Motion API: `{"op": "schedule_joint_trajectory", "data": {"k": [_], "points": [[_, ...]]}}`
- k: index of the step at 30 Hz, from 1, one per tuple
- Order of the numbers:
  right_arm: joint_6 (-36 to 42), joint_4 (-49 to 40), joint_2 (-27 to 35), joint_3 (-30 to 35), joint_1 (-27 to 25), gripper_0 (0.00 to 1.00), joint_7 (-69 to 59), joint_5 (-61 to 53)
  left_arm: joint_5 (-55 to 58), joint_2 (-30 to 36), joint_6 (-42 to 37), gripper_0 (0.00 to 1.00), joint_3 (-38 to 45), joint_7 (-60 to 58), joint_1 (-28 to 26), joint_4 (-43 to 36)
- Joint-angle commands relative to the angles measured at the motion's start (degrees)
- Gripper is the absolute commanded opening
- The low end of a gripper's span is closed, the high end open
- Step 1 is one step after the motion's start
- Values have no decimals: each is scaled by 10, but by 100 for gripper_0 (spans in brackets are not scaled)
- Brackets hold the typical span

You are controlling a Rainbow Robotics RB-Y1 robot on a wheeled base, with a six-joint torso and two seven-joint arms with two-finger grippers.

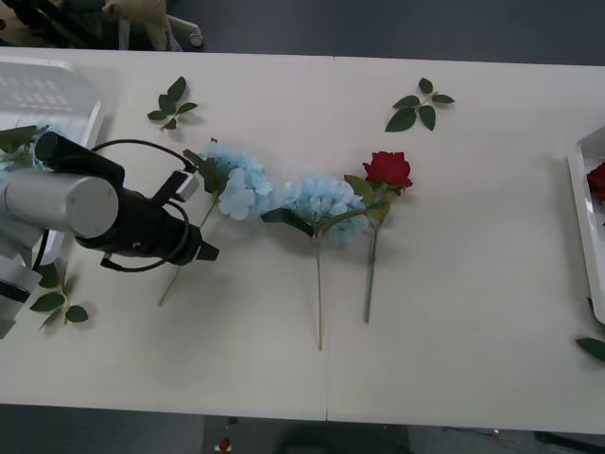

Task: Put the red flowers into the right box and the blue flowers into the left box

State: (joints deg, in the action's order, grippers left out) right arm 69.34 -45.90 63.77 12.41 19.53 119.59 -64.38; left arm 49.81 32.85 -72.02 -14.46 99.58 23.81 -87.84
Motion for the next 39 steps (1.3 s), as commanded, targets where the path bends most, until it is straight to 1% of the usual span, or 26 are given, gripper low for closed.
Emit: {"op": "schedule_joint_trajectory", "data": {"k": [1, 2, 3, 4, 5, 6, 7, 8, 9, 10, 11, 14, 16, 17, 19, 21, 22, 25, 27, 28, 30, 32, 34, 36, 39], "points": [[-33, 21, 24, 1, 9, 0, -26, 10, -9, -4, 14, 100, -4, 44, 35, 20], [-43, 24, 21, 0, 9, 0, -26, 11, -19, -6, 14, 100, -10, 47, 41, 24], [-54, 25, 20, 0, 9, 6, -23, 14, -31, -7, 14, 98, -16, 49, 44, 24], [-58, 25, 19, 1, 6, 12, -23, 14, -37, -7, 14, 93, -20, 49, 46, 24], [-67, 25, 19, 0, 4, 27, -23, 13, -49, -7, 14, 82, -27, 49, 49, 24], [-74, 25, 18, 0, 2, 41, -22, 13, -60, -7, 15, 64, -34, 49, 52, 24], [-76, 25, 15, 1, 2, 46, -22, 13, -67, -7, 16, 52, -39, 48, 53, 24], [-81, 25, 14, 0, 2, 55, -20, 14, -71, -7, 16, 42, -43, 47, 54, 25], [-82, 25, 14, 0, 2, 58, -20, 13, -72, -7, 16, 34, -45, 46, 54, 25], [-83, 25, 13, 0, 2, 61, -19, 14, -72, -7, 18, 24, -46, 44, 54, 28], [-83, 25, 13, 0, 2, 65, -16, 13, -69, -7, 19, 18, -47, 45, 54, 33], [-82, 25, 9, 0, 2, 68, 5, 1, -64, -6, 23, 18, -54, 45, 55, 43], [-72, 20, 7, 0, 2, 68, 22, -9, -66, -6, 27, 18, -58, 45, 55, 45], [-56, 12, 4, 0, 2, 68, 21, -16, -65, -6, 27, 15, -59, 44, 55, 48], [-28, -9, 1, 0, 2, 68, 14, -29, -62, -6, 27, 2, -59, 44, 57, 52], [-3, -35, -1, 1, 1, 68, -9, -31, -60, -6, 27, 0, -59, 44, 61, 58], [10, -53, -3, 0, -3, 68, -24, -31, -62, -6, 28, 0, -59, 44, 63, 59], [50, -153, -10, 0, -20, 68, -110, -27, -65, -1, 28, 0, -51, 40, 67, 59], [69, -228, -18, 0, -37, 68, -175, -20, -61, 6, 8, 0, -20, 41, 70, 51], [77, -272, -28, 0, -46, 68, -212, -12, -59, 12, -15, 0, 8, 43, 72, 39], [90, -326, -38, 0, -56, 68, -260, 1, -55, 21, -58, 0, 49, 46, 77, 15], [99, -399, -52, -1, -75, 68, -327, 7, -62, 38, -151, 0, 110, 47, 90, -32], [102, -457, -59, -6, -89, 68, -374, 9, -66, 68, -243, 0, 151, 50, 111, -72], [100, -503, -60, -27, -92, 68, -415, 11, -67, 112, -316, 0, 169, 54, 133, -100], [87, -549, -59, -59, -92, 68, -463, 15, -67, 183, -370, 0, 172, 68, 150, -116]]}}
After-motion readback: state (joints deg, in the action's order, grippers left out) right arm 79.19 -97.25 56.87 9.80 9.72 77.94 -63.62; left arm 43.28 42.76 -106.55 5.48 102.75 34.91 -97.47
